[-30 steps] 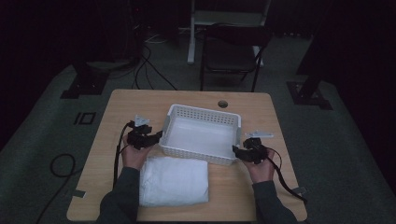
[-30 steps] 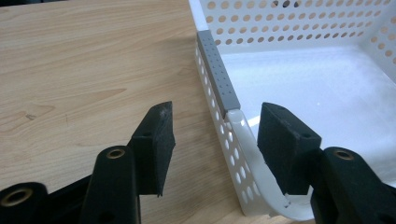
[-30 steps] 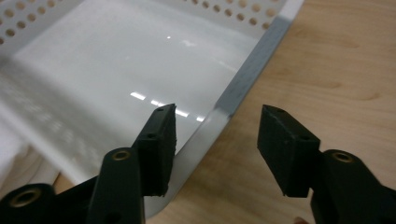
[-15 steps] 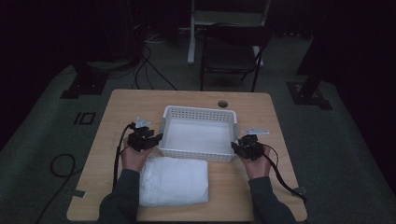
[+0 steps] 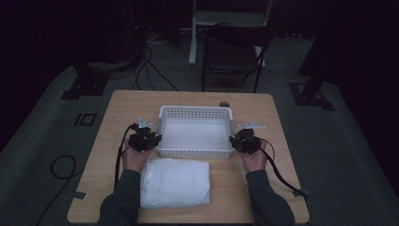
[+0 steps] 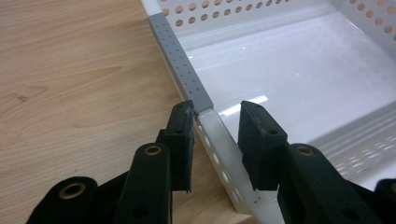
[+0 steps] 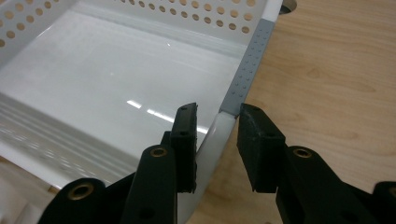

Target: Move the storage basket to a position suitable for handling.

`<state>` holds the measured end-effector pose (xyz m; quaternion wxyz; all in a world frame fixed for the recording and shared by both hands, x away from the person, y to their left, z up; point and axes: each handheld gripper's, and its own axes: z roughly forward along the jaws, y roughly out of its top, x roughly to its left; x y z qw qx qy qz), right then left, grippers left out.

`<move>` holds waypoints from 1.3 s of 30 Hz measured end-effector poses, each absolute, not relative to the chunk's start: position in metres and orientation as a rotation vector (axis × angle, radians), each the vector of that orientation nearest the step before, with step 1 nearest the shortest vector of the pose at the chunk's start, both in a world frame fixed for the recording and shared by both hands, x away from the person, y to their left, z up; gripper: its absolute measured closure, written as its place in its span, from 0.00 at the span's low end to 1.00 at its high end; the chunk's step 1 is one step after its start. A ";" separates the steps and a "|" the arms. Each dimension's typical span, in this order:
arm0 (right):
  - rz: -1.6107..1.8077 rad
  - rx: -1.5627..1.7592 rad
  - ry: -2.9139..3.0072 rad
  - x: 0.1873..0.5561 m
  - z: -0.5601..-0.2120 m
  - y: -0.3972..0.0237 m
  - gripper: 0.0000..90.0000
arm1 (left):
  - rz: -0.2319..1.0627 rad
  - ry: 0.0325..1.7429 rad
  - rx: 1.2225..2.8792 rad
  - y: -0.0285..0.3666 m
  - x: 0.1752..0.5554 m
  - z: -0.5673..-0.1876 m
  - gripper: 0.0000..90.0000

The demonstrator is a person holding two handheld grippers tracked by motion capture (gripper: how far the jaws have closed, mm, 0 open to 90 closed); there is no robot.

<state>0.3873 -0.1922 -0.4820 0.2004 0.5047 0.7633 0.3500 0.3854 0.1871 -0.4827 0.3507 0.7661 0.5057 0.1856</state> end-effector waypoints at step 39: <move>1.021 1.392 2.144 0.424 -0.490 -0.184 0.71 | 0.496 1.409 1.914 0.192 0.411 -0.489 0.72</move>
